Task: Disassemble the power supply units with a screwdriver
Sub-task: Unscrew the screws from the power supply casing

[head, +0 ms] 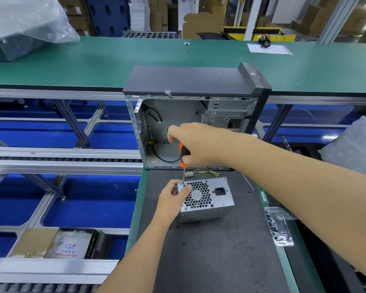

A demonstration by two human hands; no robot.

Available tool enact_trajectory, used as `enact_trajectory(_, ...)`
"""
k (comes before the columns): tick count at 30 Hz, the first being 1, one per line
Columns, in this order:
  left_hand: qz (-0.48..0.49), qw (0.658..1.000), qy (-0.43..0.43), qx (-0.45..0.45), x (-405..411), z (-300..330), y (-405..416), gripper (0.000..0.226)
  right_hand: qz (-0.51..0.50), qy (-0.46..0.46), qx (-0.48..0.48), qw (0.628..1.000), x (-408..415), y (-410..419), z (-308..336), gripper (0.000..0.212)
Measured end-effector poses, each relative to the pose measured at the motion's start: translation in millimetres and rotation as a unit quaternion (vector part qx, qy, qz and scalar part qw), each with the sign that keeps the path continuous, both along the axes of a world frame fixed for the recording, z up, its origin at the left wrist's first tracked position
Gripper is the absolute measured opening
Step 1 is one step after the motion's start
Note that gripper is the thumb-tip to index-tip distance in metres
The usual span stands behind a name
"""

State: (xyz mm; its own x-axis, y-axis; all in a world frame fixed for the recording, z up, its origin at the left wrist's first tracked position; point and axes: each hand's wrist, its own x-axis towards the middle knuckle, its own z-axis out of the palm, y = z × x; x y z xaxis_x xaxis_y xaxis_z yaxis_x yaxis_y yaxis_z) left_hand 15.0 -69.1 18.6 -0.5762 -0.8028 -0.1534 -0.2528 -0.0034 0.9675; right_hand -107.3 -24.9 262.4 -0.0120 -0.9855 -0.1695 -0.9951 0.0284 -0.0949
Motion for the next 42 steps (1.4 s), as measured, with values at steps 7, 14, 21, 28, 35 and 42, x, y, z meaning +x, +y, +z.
enact_trajectory(7, 0.002, 1.0, 0.005, 0.005, 0.1, 3.0, 0.8, 0.015, 0.03, 0.052, -0.038, 0.997, -3.3, -0.6, -4.3, 0.025)
enact_trajectory(14, 0.0, 1.0, -0.005, -0.003, 0.4, 6.6, 2.4, 0.017, -0.032, 0.161, -0.01, 0.986, 4.1, 1.1, 2.3, 0.061)
enact_trajectory(21, 0.001, 1.0, -0.008, -0.007, 0.5, 7.0, 2.2, 0.017, -0.016, 0.001, 0.016, 1.0, -4.8, 3.9, 6.7, 0.042)
enact_trajectory(28, 0.002, 1.0, -0.015, -0.004, -0.1, 6.4, 1.9, 0.017, -0.056, 0.057, -0.012, 0.997, -0.5, -0.2, 2.9, 0.032)
enact_trajectory(35, 0.062, 0.996, -0.002, -0.063, -3.0, 6.9, 5.6, 0.018, -0.088, 0.059, -0.031, 0.994, 0.8, -0.6, -0.6, 0.032)
enact_trajectory(42, 0.109, 0.978, 0.018, -0.178, -5.0, 9.4, 9.3, 0.017, -0.09, -0.04, -0.049, 0.994, -8.8, 4.7, -7.8, 0.018)
